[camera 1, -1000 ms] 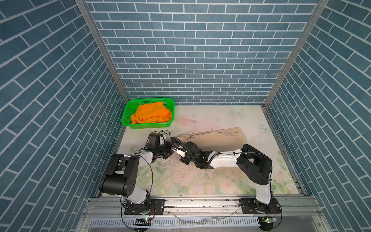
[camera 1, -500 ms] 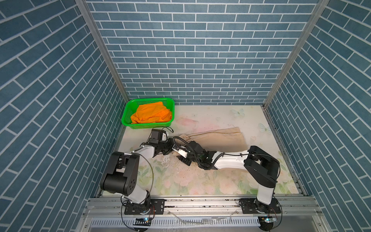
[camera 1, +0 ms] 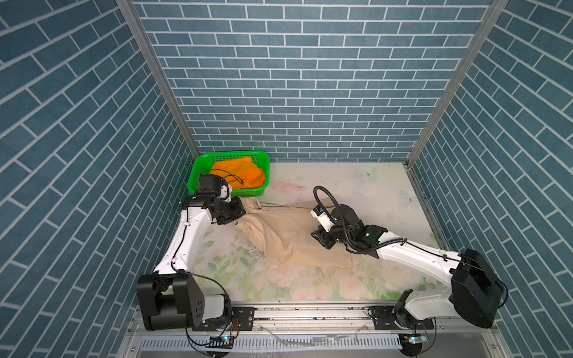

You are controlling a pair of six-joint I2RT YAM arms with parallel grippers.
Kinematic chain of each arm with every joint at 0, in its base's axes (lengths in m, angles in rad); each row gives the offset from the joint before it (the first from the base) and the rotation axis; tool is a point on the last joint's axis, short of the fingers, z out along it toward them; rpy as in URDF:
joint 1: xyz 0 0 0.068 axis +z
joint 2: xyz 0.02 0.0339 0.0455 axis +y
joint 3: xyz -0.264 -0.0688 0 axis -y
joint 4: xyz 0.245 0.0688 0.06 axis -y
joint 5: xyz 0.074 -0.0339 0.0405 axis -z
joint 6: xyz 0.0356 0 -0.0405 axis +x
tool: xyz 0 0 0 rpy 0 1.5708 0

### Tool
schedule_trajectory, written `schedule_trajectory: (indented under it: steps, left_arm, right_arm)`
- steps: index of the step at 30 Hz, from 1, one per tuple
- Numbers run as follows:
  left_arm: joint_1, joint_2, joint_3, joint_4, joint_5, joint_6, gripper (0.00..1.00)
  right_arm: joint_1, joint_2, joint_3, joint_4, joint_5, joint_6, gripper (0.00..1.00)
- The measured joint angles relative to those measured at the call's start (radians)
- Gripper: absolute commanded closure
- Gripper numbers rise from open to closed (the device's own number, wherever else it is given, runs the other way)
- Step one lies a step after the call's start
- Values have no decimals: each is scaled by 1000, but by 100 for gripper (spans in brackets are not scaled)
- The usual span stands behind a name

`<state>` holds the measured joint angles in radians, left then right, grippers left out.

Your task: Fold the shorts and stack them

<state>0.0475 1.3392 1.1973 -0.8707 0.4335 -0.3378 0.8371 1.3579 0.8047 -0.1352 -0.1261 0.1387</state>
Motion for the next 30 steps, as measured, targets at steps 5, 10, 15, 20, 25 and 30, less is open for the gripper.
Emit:
schedule_trajectory:
  steps: [5, 10, 15, 20, 25, 30]
  left_arm:
    - [-17, 13, 67, -97, -10, 28, 100]
    - [-119, 85, 116, -124, -25, 11, 100]
    - [-218, 164, 205, -132, -36, -15, 100]
    - [-282, 215, 312, -152, -46, -37, 100]
    - [-304, 245, 377, -190, -63, -28, 100]
    - [-290, 210, 366, -229, -120, -13, 100]
  right_arm:
    - [-37, 0, -108, -89, -28, 87, 86]
    - [-37, 20, -167, -114, -41, 148, 95]
    - [-37, 46, -200, -110, -47, 180, 98]
    - [-37, 61, -195, -87, -47, 198, 99]
    - [-25, 29, -195, -109, -47, 194, 84]
    - [-6, -27, -160, -75, -99, 158, 90]
